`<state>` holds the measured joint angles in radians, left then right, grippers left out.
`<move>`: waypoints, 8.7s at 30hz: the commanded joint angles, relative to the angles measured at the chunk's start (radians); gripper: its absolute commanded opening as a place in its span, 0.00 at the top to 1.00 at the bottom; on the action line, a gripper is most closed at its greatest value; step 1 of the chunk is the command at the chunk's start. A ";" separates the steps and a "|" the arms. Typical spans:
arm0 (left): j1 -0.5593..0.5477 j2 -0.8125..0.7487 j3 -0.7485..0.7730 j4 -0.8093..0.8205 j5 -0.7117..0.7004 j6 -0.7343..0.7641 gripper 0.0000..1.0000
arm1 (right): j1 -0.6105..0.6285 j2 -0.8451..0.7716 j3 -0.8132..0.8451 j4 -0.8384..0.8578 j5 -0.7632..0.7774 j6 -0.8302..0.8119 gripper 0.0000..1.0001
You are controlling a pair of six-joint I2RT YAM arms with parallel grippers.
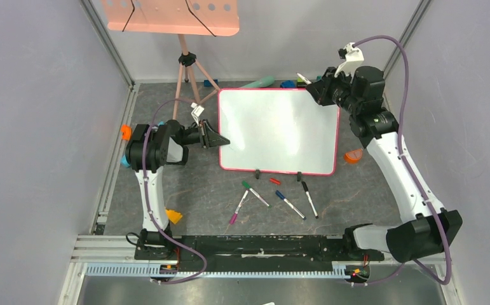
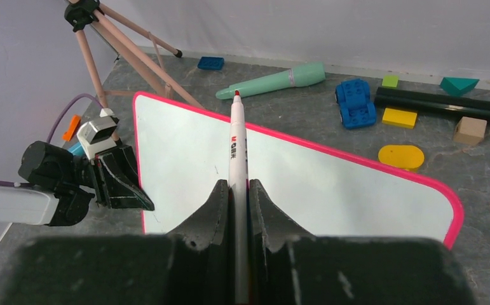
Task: Write a sentence on the whiteboard
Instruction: Hold the whiteboard on the whiteboard stand, then write a sentence on the whiteboard.
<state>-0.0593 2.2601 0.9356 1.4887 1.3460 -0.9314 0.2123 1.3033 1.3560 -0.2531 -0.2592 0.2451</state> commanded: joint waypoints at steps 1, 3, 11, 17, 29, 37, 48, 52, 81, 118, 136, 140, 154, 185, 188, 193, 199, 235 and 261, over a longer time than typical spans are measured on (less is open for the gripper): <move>-0.018 -0.016 0.004 0.068 0.028 0.081 0.85 | 0.006 -0.052 -0.032 0.018 0.029 -0.033 1.00; -0.011 0.003 0.014 0.069 0.020 0.067 0.98 | 0.007 -0.053 -0.037 0.016 0.025 -0.034 1.00; -0.016 -0.034 -0.045 0.068 -0.009 0.131 0.98 | 0.039 -0.019 -0.004 0.020 0.016 -0.041 1.00; -0.014 -0.092 -0.146 0.068 -0.087 0.219 0.98 | 0.091 0.012 0.025 0.016 0.008 -0.068 1.00; -0.016 -0.104 -0.236 0.068 -0.244 0.327 0.98 | 0.212 0.100 0.102 -0.007 0.010 -0.086 1.00; -0.011 -0.108 -0.255 0.068 -0.253 0.328 0.98 | 0.320 0.186 0.193 -0.091 0.062 -0.112 1.00; -0.015 -0.134 -0.296 0.068 -0.255 0.381 0.97 | 0.439 0.213 0.238 -0.183 0.354 -0.001 1.00; -0.023 -0.167 -0.329 0.068 -0.242 0.410 0.96 | 0.438 0.177 0.180 -0.121 0.272 0.025 1.00; 0.009 -0.154 -0.338 0.068 -0.211 0.359 0.94 | 0.479 0.098 0.019 0.033 0.058 -0.002 1.00; 0.006 -0.097 -0.244 0.069 -0.246 0.336 0.93 | 0.524 0.471 0.497 -0.250 0.181 -0.293 1.00; 0.003 -0.154 -0.341 0.068 -0.284 0.440 0.90 | 0.584 0.543 0.535 -0.187 0.323 -0.294 1.00; 0.003 -0.153 -0.345 0.068 -0.292 0.436 0.89 | 0.588 0.552 0.540 -0.189 0.357 -0.293 1.00; 0.003 -0.152 -0.346 0.069 -0.279 0.436 0.89 | 0.594 0.601 0.564 -0.166 0.375 -0.300 1.00; 0.002 -0.154 -0.352 0.068 -0.280 0.436 0.89 | 0.593 0.654 0.564 -0.168 0.430 -0.303 1.00; 0.003 -0.154 -0.351 0.068 -0.281 0.434 0.89 | 0.593 0.643 0.540 -0.167 0.424 -0.303 1.00; 0.001 -0.152 -0.352 0.068 -0.284 0.433 0.89 | 0.593 0.621 0.495 -0.168 0.419 -0.301 1.00; 0.002 -0.150 -0.352 0.068 -0.284 0.432 0.90 | 0.594 0.591 0.453 -0.173 0.412 -0.300 1.00; 0.002 -0.155 -0.357 0.068 -0.288 0.437 0.90 | 0.596 0.659 0.560 -0.185 0.539 -0.300 1.00; 0.003 -0.154 -0.357 0.068 -0.290 0.436 0.90 | 0.599 0.542 0.380 -0.231 0.527 -0.288 1.00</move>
<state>-0.0696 2.0678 0.6025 1.5215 1.1282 -0.7605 0.8192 1.8633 1.7439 -0.4480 0.2195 -0.0444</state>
